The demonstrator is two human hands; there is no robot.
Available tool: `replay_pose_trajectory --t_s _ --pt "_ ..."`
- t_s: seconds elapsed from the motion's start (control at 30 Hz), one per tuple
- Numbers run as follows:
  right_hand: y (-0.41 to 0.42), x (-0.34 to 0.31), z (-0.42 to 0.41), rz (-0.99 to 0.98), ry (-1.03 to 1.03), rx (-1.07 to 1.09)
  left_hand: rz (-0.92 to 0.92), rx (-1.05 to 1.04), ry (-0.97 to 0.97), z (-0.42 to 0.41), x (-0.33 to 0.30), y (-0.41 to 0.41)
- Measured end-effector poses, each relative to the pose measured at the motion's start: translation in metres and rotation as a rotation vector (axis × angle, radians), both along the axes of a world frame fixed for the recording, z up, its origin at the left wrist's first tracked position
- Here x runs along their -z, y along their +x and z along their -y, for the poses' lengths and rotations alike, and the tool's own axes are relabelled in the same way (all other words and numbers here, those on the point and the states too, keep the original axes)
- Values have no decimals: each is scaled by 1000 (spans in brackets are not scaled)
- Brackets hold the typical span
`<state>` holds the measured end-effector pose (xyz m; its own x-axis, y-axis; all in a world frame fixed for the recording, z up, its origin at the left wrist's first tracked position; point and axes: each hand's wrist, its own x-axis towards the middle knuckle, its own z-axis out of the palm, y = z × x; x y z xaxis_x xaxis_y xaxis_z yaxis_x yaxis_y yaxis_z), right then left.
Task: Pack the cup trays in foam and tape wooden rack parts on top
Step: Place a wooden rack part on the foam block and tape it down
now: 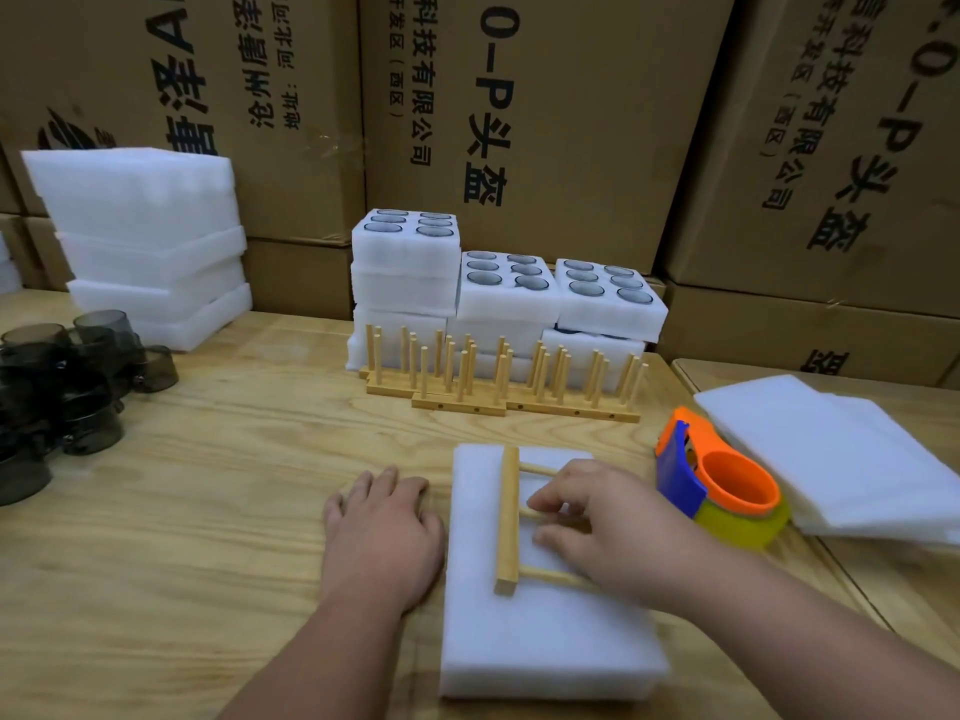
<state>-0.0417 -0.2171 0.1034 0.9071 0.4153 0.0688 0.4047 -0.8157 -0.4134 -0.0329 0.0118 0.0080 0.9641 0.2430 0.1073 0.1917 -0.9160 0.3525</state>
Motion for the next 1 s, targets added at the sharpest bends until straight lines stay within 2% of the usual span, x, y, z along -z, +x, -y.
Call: replay_pose_trajectory --t_s 0.2,0.43,0.53,0.6,0.67,0.77,0.87,1.0 --pt "7 4 -2 28 98 -11 -5 3 -4 1 -2 0" --pt "2 8 0 -13 110 -31 -4 4 3 0 -2 -1" --pt "8 -1 15 65 199 26 0 7 2 0 -1 0" --pt "21 -5 34 198 205 183 5 5 -2 0 -1 -1" --pt "37 -8 56 272 116 439 5 3 0 0 -1 -1" --pt "58 -4 86 117 -140 714 5 0 7 0 -2 -1" --pt "67 13 102 8 -337 742 7 0 10 1 -3 -2" --pt "69 24 105 18 -448 742 12 -1 3 0 -3 -1"
